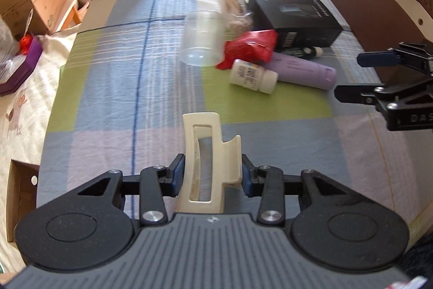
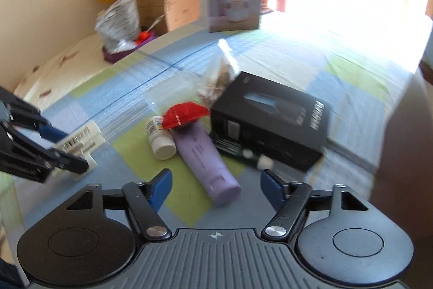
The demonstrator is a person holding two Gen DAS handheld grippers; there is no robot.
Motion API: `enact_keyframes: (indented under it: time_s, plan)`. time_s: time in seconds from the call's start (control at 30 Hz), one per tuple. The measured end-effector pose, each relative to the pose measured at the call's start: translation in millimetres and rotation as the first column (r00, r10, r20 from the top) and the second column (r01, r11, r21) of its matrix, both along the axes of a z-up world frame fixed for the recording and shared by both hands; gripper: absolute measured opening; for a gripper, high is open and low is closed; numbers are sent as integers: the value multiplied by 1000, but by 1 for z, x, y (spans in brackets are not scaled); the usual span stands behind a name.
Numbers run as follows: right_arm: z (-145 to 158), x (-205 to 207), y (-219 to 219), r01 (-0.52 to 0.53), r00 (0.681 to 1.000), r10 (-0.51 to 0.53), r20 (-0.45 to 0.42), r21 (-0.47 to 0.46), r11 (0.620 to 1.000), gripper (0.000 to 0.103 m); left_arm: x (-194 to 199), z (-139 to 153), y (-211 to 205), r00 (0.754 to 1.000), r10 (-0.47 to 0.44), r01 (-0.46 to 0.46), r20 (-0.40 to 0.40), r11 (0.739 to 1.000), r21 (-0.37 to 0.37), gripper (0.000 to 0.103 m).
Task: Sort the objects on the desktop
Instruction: 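Grasp the cream hair claw clip with the left tool while the right tool grasps the purple tube, then lift the claw clip and purple tube and carry both over the box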
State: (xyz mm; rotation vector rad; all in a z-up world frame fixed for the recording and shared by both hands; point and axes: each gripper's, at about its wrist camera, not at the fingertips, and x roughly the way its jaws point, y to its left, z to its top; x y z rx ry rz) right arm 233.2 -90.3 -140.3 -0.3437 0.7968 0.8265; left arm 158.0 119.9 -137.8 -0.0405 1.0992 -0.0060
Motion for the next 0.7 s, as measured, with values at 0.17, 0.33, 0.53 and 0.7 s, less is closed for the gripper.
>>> enact_keyframes:
  time_s: [0.17,0.33,0.53,0.7]
  plan:
    - [-15,3,11,-67,998,68,6,-47,997,29,-2,0,8,999,41,-41,-8,999,-3,36]
    - [-16,-7,-1,-92,995,91,-27,-44,995,25,-6,-1,12,998,62,-62,-13,998,-4,36]
    - [-11,-26,-31,-52,993,48,-107,-40,998,25,-9,-1,11,998,65,-65,-14,998,-11,36]
    - [-6,-39,-47,-11,991,5,-133,-43,999,26,-9,0,6,998,54,-55,-16,998,-19,36]
